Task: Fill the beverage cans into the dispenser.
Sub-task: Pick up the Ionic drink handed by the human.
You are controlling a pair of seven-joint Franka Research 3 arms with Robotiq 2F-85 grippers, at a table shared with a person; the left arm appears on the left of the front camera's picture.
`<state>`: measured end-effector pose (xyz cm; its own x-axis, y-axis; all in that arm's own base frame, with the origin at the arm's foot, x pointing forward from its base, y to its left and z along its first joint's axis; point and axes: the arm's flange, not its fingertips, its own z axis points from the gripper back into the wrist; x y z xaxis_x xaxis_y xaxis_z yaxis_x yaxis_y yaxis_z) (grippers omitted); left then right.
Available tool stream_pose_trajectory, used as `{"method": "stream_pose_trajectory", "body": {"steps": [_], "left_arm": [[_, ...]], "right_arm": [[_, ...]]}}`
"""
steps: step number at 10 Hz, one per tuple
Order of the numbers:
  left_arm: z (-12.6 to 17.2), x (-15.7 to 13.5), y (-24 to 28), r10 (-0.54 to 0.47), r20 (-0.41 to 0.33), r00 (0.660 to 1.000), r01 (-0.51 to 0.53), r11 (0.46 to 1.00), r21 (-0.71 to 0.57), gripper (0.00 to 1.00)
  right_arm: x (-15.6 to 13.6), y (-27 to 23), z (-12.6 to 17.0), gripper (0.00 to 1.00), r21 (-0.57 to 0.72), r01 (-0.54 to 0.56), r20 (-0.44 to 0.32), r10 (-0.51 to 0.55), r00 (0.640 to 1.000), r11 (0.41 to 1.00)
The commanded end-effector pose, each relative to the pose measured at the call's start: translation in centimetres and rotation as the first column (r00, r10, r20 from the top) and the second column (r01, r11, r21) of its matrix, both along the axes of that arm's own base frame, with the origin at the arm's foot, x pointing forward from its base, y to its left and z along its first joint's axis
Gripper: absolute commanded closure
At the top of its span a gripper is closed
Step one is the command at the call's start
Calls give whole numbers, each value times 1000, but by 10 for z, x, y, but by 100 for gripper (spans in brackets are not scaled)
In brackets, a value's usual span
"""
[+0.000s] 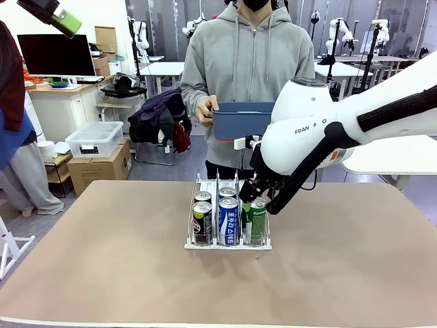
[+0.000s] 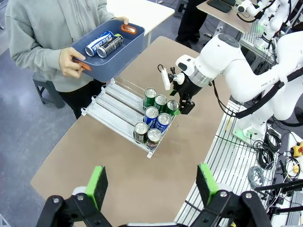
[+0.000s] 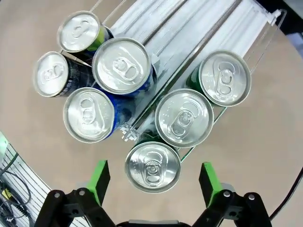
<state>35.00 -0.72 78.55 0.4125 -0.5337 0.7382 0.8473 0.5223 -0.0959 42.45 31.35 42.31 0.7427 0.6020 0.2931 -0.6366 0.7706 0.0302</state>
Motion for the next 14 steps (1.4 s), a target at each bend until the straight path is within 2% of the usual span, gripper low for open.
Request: {"method": "stream_pose_trajectory", "body": {"steps": [1,4,8,11,14], "left_arm": [[-2,-1,1,-6,-1,1000,6,1000,5,0],[-2,-1,1,-6,-1,1000,6,1000,5,0],[-2,-1,1,-6,-1,1000,6,1000,5,0],[-2,-1,1,-6,-1,1000,6,1000,5,0],[-2,-1,1,-6,-1,1000,6,1000,5,0]], "right_arm": [[-17,-15,28,0,80,-148,23,147,989,986],[-23,-52,80,0,205,-226,73,215,974,952],[-28,-102,143,0,225,-202,110,181,977,953],[-39,-130,179,0,240,-189,120,164,979,952],[-43,-155,203,0,279,-175,124,145,982,944]]}}
